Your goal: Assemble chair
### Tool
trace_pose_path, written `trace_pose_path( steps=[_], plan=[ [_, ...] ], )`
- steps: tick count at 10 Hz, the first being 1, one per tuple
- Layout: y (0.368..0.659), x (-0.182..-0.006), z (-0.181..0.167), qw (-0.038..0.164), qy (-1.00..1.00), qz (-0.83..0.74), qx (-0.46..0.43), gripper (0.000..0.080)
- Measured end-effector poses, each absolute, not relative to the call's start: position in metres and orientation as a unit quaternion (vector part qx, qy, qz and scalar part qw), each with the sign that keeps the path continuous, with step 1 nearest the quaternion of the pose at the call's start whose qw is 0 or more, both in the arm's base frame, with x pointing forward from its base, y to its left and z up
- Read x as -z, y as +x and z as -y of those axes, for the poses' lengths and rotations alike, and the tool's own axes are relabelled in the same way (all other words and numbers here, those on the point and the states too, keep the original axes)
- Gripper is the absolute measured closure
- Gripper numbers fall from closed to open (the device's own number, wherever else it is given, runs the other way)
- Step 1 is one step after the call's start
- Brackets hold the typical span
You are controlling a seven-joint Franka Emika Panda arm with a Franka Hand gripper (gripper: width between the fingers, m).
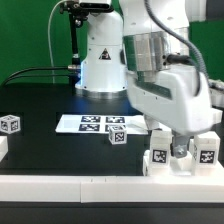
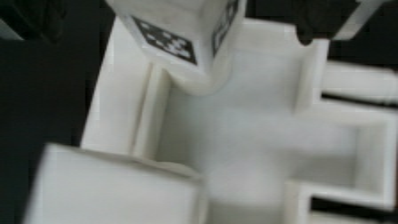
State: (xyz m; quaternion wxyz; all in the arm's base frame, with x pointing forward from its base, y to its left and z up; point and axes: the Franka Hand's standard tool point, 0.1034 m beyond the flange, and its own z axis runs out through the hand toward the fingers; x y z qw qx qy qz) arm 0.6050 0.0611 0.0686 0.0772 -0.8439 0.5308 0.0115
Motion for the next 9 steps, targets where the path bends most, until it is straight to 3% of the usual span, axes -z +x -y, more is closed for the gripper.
trace_pose_path(
  steps=[3,4,5,6,7,8,9],
  plan=[
    [0.604,-0.066,-0.060,0.071,-0.898,-0.435,-0.002,0.0151],
    [0.608,-0.066,-0.061,0.044,-0.947,-0.317,0.021,0.0151],
    [0.615,-0.069,-0.062,0.031,-0.969,-0.241,0.047,0.0151],
    [0.615,-0.068,-0.063,0.033,-0.969,-0.240,0.058,0.0151],
    [0.615,-0.068,-0.063,0.033,-0.966,-0.249,0.056,0.0262],
    [0.615,-0.068,-0.062,0.033,-0.966,-0.251,0.057,0.0262],
    [0.615,-0.068,-0.058,0.033,-0.957,-0.283,0.056,0.0433]
  ],
)
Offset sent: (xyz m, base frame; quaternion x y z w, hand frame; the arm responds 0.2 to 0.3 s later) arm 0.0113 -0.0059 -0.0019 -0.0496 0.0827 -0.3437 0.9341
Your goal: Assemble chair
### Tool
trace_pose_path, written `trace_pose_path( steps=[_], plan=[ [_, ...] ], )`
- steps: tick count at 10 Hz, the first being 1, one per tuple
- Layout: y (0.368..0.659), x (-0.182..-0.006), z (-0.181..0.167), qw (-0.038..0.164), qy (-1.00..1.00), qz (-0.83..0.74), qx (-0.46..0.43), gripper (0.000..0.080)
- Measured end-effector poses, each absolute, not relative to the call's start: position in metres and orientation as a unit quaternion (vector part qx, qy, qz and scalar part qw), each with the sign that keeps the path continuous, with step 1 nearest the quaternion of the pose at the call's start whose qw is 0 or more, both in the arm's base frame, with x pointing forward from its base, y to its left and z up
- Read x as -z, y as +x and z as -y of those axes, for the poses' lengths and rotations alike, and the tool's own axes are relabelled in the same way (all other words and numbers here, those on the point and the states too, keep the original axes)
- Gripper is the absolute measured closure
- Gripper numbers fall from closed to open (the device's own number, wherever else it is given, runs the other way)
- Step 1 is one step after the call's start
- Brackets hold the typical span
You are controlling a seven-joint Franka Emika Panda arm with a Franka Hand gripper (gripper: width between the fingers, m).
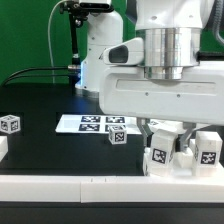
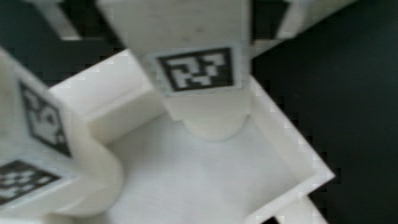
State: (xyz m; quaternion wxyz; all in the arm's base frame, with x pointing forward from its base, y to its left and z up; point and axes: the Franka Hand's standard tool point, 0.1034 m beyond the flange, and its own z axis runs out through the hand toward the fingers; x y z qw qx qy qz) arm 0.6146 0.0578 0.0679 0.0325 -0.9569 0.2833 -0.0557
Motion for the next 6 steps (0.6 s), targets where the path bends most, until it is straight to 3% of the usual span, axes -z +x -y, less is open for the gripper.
trace_pose_path(
  steps=[1,4,6],
  plan=[
    [0.6134,-0.0670,-0.0562,0.033,-0.944,-0.324,0.053,0.0509],
    [0.6108,-0.0678,-0.0569,0.042,-0.870,-0.492,0.017,0.0509],
    [0.6114,-0.0680,-0.0601,0.060,-0.754,-0.654,-0.003,0.0509]
  ],
)
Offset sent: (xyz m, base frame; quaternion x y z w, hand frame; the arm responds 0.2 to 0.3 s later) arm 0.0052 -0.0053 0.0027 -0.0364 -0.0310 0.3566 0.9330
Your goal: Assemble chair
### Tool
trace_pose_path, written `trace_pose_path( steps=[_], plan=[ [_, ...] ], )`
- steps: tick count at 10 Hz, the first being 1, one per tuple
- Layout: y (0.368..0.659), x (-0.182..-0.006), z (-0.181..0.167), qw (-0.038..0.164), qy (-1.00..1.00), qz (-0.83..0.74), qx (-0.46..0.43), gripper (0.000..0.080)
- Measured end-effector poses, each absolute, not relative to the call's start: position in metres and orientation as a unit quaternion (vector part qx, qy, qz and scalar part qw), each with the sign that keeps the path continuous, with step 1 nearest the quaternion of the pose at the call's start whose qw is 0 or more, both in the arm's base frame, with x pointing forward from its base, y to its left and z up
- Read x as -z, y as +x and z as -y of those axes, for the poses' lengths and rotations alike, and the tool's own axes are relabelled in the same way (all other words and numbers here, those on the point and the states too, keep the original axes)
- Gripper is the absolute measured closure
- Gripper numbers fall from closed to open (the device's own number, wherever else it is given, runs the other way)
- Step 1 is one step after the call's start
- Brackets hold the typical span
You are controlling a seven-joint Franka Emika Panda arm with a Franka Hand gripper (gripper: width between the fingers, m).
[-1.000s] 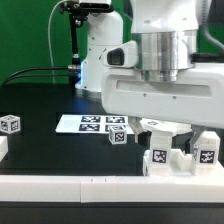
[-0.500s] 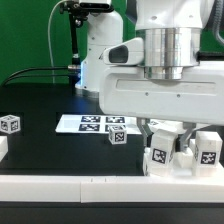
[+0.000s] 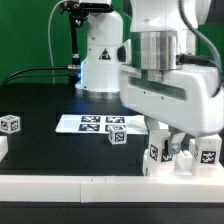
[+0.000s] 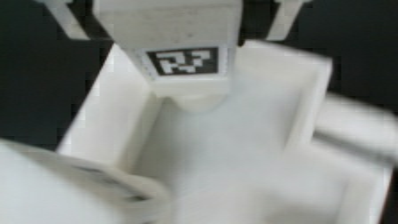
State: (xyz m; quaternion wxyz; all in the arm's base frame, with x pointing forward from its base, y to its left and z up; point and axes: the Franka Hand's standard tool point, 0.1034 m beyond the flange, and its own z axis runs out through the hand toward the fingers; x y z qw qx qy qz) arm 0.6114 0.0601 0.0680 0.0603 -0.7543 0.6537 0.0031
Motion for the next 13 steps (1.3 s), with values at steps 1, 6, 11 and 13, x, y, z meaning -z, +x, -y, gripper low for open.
trace_pose_path(
  steps=[1,6,11,13],
  plan=[
    [0.612,-0.069,-0.060,0.067,-0.712,-0.699,-0.009,0.0510],
    [0.610,-0.066,-0.057,0.067,-0.642,-0.764,-0.015,0.0509],
    [0.606,-0.088,-0.064,0.074,-0.689,-0.721,-0.013,0.0152],
    [0.606,-0.088,-0.067,0.072,-0.693,-0.717,-0.017,0.0152]
  ],
)
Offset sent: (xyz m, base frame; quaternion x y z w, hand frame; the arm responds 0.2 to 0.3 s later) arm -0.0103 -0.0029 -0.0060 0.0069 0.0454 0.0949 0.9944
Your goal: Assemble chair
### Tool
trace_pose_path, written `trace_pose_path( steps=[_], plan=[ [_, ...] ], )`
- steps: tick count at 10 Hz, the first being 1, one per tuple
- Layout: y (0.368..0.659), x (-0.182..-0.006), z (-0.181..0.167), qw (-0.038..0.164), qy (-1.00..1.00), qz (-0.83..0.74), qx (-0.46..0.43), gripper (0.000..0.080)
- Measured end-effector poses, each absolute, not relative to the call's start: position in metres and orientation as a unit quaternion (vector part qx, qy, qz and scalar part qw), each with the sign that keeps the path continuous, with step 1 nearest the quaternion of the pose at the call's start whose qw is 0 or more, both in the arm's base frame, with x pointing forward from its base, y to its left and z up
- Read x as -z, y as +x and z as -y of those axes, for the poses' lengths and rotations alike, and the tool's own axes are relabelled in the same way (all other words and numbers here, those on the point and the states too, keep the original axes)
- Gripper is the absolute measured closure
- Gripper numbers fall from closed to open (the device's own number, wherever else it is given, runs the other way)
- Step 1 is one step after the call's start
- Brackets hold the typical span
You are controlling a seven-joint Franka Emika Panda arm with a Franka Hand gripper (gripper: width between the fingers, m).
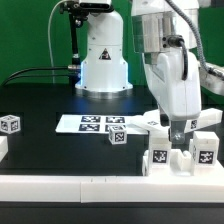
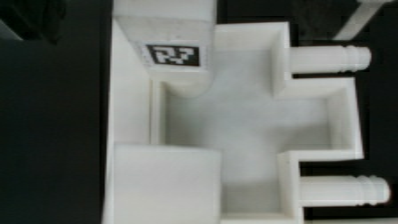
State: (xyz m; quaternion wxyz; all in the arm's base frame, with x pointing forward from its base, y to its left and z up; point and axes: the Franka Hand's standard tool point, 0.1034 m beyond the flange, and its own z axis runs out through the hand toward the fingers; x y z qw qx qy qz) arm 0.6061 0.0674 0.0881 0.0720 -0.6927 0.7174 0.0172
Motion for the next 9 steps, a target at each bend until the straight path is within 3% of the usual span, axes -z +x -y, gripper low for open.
trace_pose_path(
  steps=[3,4,6,9],
  plan=[
    [0.606,-0.089,-0.068,0.072,-0.714,-0.696,-0.015,0.0151],
    [0.606,-0.097,-0.072,0.076,-0.729,-0.680,-0.015,0.0151],
    [0.591,-0.102,-0.075,0.081,-0.826,-0.558,0.002,0.0151],
    [0.576,-0.092,-0.074,0.071,-0.920,-0.384,0.025,0.0151]
  ],
)
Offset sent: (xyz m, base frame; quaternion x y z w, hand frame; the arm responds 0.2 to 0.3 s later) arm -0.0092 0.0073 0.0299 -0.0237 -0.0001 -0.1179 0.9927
